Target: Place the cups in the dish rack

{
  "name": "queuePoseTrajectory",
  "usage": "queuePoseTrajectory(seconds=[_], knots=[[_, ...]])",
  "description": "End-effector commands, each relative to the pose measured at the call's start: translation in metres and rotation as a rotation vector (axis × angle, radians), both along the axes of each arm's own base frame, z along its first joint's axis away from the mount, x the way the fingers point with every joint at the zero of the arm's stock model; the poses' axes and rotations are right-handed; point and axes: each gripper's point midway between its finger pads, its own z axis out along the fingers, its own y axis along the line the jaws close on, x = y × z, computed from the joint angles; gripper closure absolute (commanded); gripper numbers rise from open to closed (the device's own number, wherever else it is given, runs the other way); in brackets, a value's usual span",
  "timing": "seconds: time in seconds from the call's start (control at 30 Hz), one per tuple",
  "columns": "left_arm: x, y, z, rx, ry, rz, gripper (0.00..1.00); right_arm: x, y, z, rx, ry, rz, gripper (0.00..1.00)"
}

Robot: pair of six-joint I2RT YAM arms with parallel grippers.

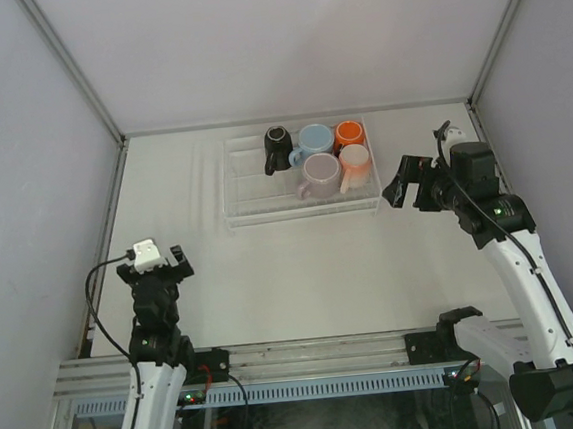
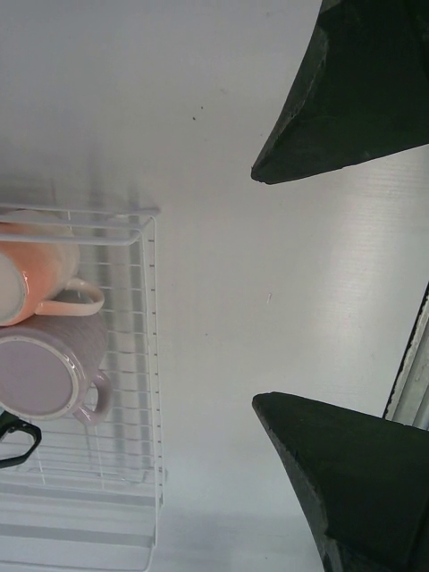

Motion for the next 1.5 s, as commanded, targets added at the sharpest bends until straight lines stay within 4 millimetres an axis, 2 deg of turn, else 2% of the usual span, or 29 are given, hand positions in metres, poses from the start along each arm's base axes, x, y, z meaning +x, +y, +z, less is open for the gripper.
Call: queuePoseTrajectory(seconds=[0.0,0.1,0.23,0.4,0.5,0.6,0.83,0.97,1.03,1.1,1.17,1.27,1.47], knots=[[0.006,-0.009,-0.012,0.027,-0.044,-0.07,0.0,0.007,-0.012,0.001,-0.045,-0.034,-0.045,0.0],[0.002,-0.007,-0.016,0.024,-0.097,-0.055,0.0,0.008,-0.021,-0.004,-0.084,-0.056,-0.04,0.0],[-0.003,0.001,-0.02,0.005,-0.172,-0.003,0.0,0.018,-0.024,0.002,-0.115,-0.217,0.0,0.0],[0.0,-0.004,-0.025,0.023,-0.129,-0.042,0.0,0.019,-0.044,-0.016,-0.192,-0.3,-0.056,0.0],[0.0,-0.005,-0.023,0.023,-0.143,-0.045,0.0,0.017,-0.064,-0.038,-0.285,-0.302,-0.108,0.0],[0.0,-0.005,-0.023,0.024,-0.135,-0.045,0.0,0.015,-0.075,-0.061,-0.329,-0.284,-0.101,0.0],[0.0,-0.005,-0.023,0.024,-0.137,-0.046,0.0,0.008,-0.071,-0.115,-0.269,-0.185,-0.048,0.0],[0.0,-0.005,-0.023,0.024,-0.138,-0.046,0.0,0.008,-0.07,-0.131,-0.248,-0.246,-0.04,0.0],[0.0,-0.005,-0.023,0.024,-0.137,-0.047,0.0,-0.001,-0.072,-0.15,-0.25,-0.249,-0.052,0.0],[0.0,-0.005,-0.023,0.024,-0.136,-0.046,0.0,-0.009,-0.075,-0.16,-0.249,-0.275,-0.077,0.0],[0.0,-0.005,-0.023,0.024,-0.137,-0.045,0.0,-0.014,-0.081,-0.162,-0.259,-0.316,-0.113,0.0],[0.0,-0.005,-0.023,0.024,-0.137,-0.046,0.0,-0.017,-0.09,-0.151,-0.28,-0.417,-0.179,0.0],[0.0,-0.005,-0.023,0.024,-0.137,-0.046,0.0,-0.022,-0.086,-0.157,-0.279,-0.53,-0.18,0.0]])
